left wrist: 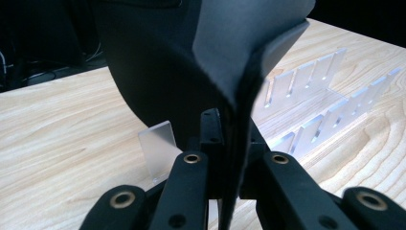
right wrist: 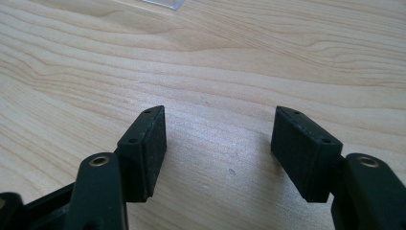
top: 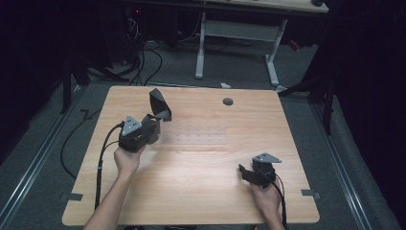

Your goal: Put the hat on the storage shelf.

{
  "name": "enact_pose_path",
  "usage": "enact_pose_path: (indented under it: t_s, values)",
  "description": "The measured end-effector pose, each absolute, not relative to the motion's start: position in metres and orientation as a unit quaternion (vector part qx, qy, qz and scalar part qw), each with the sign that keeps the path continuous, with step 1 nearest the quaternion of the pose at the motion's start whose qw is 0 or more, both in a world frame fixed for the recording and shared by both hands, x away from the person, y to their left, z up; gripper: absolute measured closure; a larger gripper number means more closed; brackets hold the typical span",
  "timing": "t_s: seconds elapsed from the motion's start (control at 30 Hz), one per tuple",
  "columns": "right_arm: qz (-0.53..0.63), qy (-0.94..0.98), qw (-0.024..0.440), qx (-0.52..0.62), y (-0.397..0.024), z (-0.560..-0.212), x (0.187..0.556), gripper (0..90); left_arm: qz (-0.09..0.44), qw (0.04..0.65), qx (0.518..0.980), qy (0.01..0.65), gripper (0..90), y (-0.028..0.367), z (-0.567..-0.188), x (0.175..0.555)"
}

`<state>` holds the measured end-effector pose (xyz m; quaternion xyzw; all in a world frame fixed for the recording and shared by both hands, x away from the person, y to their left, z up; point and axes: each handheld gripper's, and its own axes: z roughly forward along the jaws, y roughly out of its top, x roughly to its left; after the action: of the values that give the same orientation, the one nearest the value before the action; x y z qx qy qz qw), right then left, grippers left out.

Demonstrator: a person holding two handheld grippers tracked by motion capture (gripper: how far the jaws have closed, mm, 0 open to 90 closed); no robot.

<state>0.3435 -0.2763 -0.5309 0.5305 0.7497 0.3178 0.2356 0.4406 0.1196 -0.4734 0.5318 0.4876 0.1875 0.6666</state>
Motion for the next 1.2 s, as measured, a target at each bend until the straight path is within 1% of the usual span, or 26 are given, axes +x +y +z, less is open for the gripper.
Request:
enact_pose_path:
  t_s: [0.13, 0.23, 0.33, 0.37, 0.43, 0.5, 0.6, 0.73, 0.87, 1.03, 1.2]
  values:
    - [0.318, 0.750, 0.236, 0.530, -0.276, -0.531, 0.343, 37.2, 0.184, 0.658, 0.538, 0.495, 82.8, 0.121, -0.475, 0.439]
    - [0.318, 0.750, 0.236, 0.531, -0.276, -0.531, 0.343, 37.1, 0.178, 0.649, 0.536, 0.511, 79.4, 0.124, -0.478, 0.440]
    - [0.318, 0.750, 0.236, 0.531, -0.276, -0.531, 0.343, 37.1, 0.177, 0.648, 0.531, 0.516, 79.0, 0.127, -0.480, 0.438]
    - [0.318, 0.750, 0.236, 0.531, -0.276, -0.531, 0.343, 37.1, 0.176, 0.647, 0.529, 0.520, 77.1, 0.128, -0.481, 0.438]
    - [0.318, 0.750, 0.236, 0.531, -0.276, -0.531, 0.343, 37.1, 0.175, 0.646, 0.526, 0.524, 70.5, 0.129, -0.482, 0.436]
    - [0.318, 0.750, 0.236, 0.531, -0.276, -0.531, 0.343, 37.1, 0.176, 0.640, 0.532, 0.526, 66.0, 0.131, -0.484, 0.435]
    - [0.318, 0.750, 0.236, 0.531, -0.276, -0.531, 0.343, 37.2, 0.170, 0.626, 0.535, 0.542, 50.8, 0.133, -0.484, 0.433]
    - [0.318, 0.749, 0.236, 0.531, -0.276, -0.531, 0.343, 37.1, 0.161, 0.626, 0.528, 0.551, 42.5, 0.143, -0.485, 0.422]
    - [0.318, 0.750, 0.236, 0.531, -0.276, -0.531, 0.343, 37.0, 0.154, 0.617, 0.528, 0.562, 39.9, 0.147, -0.491, 0.410]
    - [0.318, 0.750, 0.236, 0.531, -0.276, -0.531, 0.343, 37.0, 0.156, 0.618, 0.527, 0.562, 37.9, 0.153, -0.492, 0.393]
    - [0.318, 0.750, 0.236, 0.531, -0.276, -0.531, 0.343, 37.1, 0.163, 0.597, 0.550, 0.560, 38.1, 0.155, -0.501, 0.380]
